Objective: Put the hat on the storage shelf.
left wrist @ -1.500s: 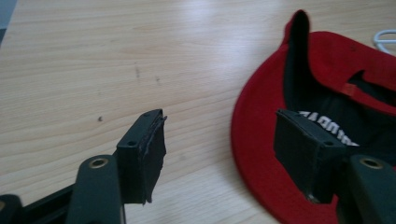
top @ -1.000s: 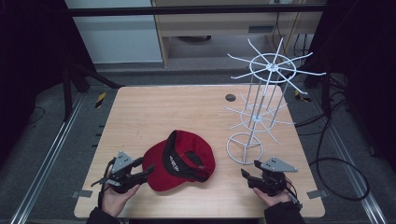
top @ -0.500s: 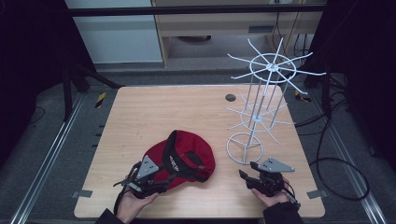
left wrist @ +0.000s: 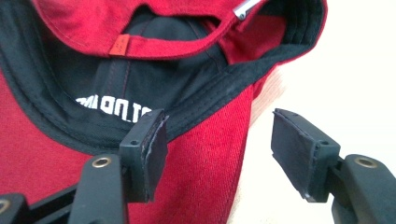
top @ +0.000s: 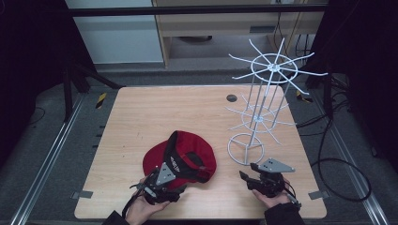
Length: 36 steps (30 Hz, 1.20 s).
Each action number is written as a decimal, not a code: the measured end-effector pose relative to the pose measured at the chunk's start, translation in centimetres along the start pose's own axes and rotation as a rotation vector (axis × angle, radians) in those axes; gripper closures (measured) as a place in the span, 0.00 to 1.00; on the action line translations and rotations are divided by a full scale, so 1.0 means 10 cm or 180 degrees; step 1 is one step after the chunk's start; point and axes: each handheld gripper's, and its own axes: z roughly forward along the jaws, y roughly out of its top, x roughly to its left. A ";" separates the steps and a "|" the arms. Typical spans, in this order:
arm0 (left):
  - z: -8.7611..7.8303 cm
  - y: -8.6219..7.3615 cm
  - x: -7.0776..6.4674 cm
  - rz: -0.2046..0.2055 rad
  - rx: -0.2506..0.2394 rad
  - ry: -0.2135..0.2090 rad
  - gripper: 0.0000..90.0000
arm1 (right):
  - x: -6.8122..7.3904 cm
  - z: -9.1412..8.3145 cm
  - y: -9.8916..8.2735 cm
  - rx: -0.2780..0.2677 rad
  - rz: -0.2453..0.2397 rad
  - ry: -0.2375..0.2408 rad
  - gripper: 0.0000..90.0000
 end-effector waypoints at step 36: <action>0.16 0.02 0.03 0.0175 0.0178 0.0039 0.56 | 0.00 0.01 0.00 0.0013 -0.0010 0.0041 0.53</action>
